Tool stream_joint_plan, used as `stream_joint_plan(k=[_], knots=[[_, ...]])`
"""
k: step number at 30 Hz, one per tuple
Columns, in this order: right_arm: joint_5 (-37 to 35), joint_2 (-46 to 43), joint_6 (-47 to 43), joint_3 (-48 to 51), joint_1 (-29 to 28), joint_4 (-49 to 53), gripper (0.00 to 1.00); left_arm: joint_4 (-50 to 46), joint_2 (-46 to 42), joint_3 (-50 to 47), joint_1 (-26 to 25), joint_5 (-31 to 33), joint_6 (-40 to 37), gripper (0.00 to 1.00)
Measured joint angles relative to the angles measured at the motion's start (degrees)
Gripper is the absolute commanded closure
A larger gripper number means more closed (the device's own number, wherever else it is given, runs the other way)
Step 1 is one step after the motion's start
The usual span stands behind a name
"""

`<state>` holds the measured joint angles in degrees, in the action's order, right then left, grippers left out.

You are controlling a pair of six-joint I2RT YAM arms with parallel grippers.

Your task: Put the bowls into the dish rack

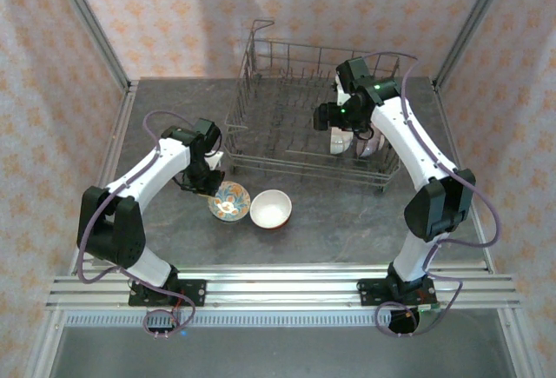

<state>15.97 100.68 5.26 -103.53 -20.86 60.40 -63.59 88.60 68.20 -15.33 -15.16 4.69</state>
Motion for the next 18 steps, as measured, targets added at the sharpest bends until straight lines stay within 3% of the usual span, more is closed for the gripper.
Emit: stream_joint_plan(k=[18], knots=[[0.9,0.2,0.0,-0.6,-0.2,0.0,0.16,-0.5,-6.6,1.2,0.0,-1.0,1.3,1.0]])
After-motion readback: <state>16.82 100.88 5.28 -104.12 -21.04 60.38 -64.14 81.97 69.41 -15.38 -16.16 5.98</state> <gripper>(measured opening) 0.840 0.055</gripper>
